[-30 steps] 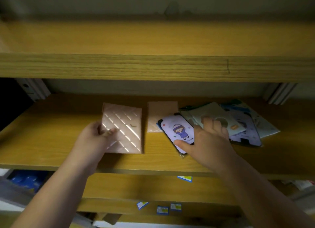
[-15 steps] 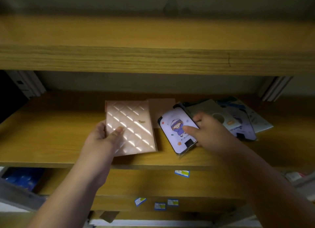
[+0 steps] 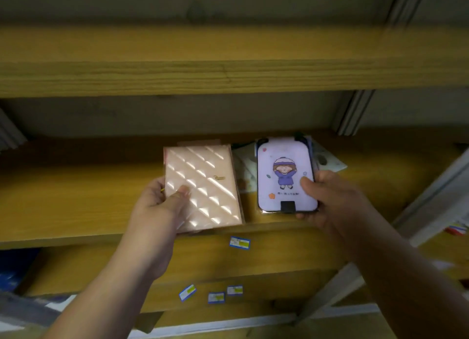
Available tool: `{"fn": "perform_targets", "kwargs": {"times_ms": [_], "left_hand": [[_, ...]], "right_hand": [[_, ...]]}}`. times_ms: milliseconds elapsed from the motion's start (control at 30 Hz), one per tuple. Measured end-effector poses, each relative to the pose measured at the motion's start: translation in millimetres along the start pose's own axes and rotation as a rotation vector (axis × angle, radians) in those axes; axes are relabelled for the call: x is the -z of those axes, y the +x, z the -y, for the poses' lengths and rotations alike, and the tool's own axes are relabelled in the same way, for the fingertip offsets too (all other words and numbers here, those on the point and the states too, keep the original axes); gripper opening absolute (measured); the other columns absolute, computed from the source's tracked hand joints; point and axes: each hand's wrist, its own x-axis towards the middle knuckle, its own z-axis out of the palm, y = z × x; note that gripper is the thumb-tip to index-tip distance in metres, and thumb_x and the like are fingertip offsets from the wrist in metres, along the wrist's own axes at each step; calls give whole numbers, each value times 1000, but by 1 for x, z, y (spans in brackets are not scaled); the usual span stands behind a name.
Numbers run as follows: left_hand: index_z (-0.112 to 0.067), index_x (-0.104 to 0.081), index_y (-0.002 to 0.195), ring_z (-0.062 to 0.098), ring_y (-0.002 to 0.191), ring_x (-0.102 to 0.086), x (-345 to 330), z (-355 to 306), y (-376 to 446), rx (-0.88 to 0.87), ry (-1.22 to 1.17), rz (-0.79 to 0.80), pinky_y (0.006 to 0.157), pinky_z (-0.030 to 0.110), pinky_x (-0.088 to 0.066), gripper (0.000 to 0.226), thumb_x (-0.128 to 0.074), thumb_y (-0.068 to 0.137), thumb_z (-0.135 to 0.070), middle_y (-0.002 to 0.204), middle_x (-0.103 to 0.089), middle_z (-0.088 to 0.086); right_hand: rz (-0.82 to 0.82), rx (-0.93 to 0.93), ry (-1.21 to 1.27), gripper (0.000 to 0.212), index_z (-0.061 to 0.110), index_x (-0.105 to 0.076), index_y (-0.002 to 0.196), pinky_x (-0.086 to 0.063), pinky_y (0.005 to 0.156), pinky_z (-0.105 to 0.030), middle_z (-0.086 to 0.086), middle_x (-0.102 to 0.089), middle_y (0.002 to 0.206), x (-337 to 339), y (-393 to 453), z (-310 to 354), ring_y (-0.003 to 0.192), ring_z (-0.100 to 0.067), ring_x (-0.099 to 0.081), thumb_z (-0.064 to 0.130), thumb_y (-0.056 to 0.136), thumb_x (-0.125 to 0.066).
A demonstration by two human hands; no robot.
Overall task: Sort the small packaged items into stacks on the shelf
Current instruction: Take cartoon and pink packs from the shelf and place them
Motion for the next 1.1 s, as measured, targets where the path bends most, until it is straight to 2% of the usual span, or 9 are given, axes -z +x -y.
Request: {"fn": "perform_targets", "kwargs": {"times_ms": [133,267,367,433,567,700,800,967,1100], "left_hand": [[-13,-62,117,22,81,-75,-35,3,-41,-10,12,28,56,29,-57,21,-57,97,-8,99,-78,9],[-13,-63,116,20,77,-75,-77,13,-88,-16,45,28,53,28,-56,21,-60,96,-11,97,-78,9],[-16,-65,115,20,78,-75,-115,24,-129,-45,35,8,52,29,-56,21,-60,95,-11,96,-78,6],[-16,-65,115,20,78,-76,-140,31,-156,-51,10,5,53,30,-57,21,-59,95,-10,96,-78,6],[-16,-67,112,26,88,-76,-185,55,-201,-30,10,37,61,34,-59,19,-62,93,-14,103,-77,10],[-16,-68,107,27,88,-75,-234,74,-231,11,44,94,61,33,-58,17,-65,90,-17,105,-76,13],[-19,-67,115,28,93,-75,-274,85,-245,59,74,143,64,34,-58,24,-67,90,-20,106,-77,9],[-18,-66,110,25,83,-75,-343,109,-259,103,122,255,54,30,-58,17,-64,93,-18,98,-78,7],[-22,-65,113,22,82,-76,-391,136,-255,140,141,303,55,31,-58,21,-65,93,-19,99,-78,3]], "right_hand": [[40,47,69,4,11,-56,97,-55,43,-25,-7,-72,79,40,-34,0,57,-12,-71,12,98,-52],[128,93,176,16,5,-55,110,-55,47,-30,-14,-74,94,94,-78,-6,75,-22,-75,17,99,-50],[195,103,261,19,2,-55,107,-56,44,-32,-12,-76,85,140,-112,-11,72,-26,-74,17,98,-48],[208,107,309,21,1,-56,106,-54,42,-33,-18,-75,91,172,-132,-12,72,-29,-73,18,97,-48],[122,130,329,23,3,-56,114,-50,43,-32,-23,-71,106,244,-153,-17,80,-32,-74,19,99,-48],[-20,121,313,22,9,-57,116,-46,46,-33,-22,-73,101,307,-157,-22,71,-30,-70,23,100,-50],[-95,143,336,20,10,-56,116,-49,51,-40,-23,-72,101,352,-159,-28,78,-35,-72,21,101,-49],[-129,179,354,13,9,-60,100,-52,49,-34,-19,-74,97,416,-165,-47,83,-34,-74,20,97,-54],[-210,184,379,12,18,-67,79,-52,71,-54,-17,-73,98,455,-158,-56,92,-41,-71,29,76,-66]]}}
